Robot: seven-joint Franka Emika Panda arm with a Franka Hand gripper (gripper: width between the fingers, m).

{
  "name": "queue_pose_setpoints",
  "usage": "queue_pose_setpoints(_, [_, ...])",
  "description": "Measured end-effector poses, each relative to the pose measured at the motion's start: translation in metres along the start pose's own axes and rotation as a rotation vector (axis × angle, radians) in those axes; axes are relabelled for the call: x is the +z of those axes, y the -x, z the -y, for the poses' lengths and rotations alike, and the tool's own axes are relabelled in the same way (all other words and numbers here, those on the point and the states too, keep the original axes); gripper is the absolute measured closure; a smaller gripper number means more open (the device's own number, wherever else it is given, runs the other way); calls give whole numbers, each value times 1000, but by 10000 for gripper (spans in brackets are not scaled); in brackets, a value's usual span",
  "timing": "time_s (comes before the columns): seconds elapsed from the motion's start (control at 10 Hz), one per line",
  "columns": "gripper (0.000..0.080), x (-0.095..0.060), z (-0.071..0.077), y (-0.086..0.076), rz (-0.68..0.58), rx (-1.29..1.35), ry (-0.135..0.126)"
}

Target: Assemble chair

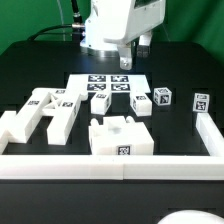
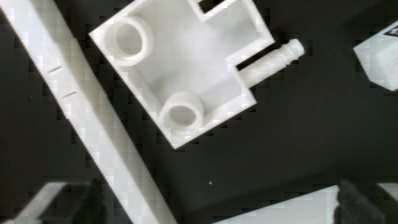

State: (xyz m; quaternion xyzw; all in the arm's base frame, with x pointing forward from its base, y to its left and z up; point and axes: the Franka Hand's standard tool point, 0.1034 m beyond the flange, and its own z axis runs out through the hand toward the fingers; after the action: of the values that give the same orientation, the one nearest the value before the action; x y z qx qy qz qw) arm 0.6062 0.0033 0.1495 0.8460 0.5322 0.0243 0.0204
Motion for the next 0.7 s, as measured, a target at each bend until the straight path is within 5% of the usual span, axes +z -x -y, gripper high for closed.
queue_pose_setpoints(0.7, [150, 2, 1, 0, 2, 0, -3])
